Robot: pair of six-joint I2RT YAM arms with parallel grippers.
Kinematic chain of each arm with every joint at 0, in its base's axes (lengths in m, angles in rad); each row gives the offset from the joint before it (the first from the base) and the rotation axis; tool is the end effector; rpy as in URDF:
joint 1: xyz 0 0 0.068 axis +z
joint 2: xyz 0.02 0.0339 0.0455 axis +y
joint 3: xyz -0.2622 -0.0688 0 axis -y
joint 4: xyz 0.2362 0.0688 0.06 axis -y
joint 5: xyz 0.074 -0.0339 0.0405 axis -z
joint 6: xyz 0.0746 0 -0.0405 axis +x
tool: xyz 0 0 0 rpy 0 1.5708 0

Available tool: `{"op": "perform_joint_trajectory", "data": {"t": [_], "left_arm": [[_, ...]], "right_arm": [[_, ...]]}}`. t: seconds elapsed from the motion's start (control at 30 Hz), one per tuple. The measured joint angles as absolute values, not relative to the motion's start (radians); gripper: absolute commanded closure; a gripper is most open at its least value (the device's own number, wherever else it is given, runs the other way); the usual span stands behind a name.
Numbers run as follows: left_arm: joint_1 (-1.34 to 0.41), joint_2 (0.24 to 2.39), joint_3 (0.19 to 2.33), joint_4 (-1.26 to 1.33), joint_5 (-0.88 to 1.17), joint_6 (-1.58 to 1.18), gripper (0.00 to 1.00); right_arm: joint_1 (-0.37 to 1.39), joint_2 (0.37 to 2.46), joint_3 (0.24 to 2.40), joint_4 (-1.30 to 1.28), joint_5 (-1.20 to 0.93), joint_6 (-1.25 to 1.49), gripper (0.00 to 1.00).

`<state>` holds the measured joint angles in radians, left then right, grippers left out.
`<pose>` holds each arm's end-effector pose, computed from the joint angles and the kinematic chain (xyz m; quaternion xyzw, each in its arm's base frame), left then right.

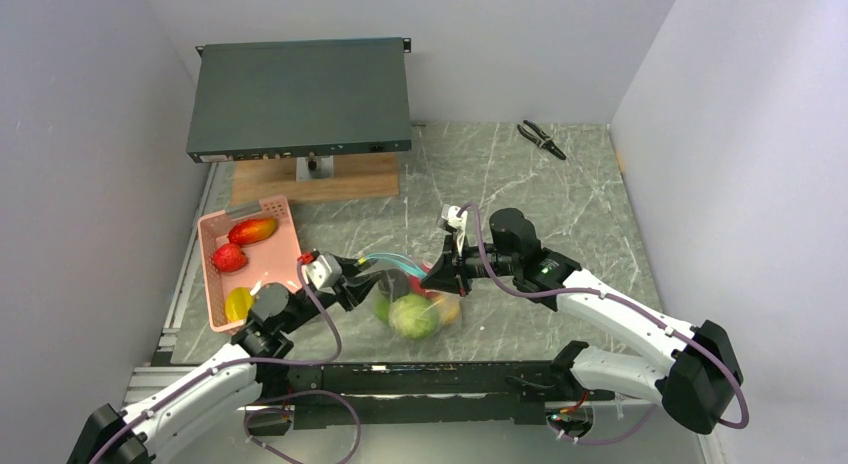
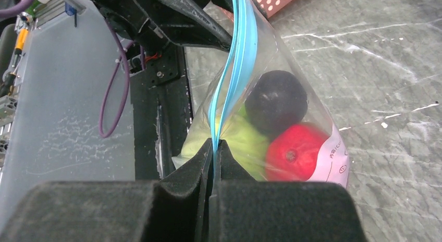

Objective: Place the food in the zip-top bag and seal the zipper
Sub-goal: Zip the zipper food storage bag at the center of the board.

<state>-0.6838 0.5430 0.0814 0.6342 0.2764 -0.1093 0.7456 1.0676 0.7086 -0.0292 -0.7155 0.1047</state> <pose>0.1246 -0.1278 0.2225 0.2817 0.5814 -0.3746 0.6651 0.1552 0.2099 0.2671 -0.4302 0.6766 0.4802 0.3558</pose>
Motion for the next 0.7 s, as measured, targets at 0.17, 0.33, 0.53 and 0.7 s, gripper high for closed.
{"op": "perform_joint_trajectory", "data": {"t": [0.17,0.33,0.53,0.7], "left_arm": [[-0.684,0.545,0.164,0.501,0.286,-0.084,0.97],[-0.684,0.509,0.274,0.281,0.283,-0.064,1.00],[-0.684,0.509,0.424,0.028,0.315,-0.045,1.00],[-0.684,0.557,0.562,-0.143,0.405,0.005,1.00]], "right_arm": [[0.746,1.068,0.712,-0.044,-0.684,0.103,0.89],[0.746,1.073,0.771,-0.113,-0.599,0.094,0.61],[0.771,1.105,0.873,-0.176,-0.516,0.063,0.34],[0.889,1.179,0.954,-0.223,-0.418,0.008,0.22]]}}
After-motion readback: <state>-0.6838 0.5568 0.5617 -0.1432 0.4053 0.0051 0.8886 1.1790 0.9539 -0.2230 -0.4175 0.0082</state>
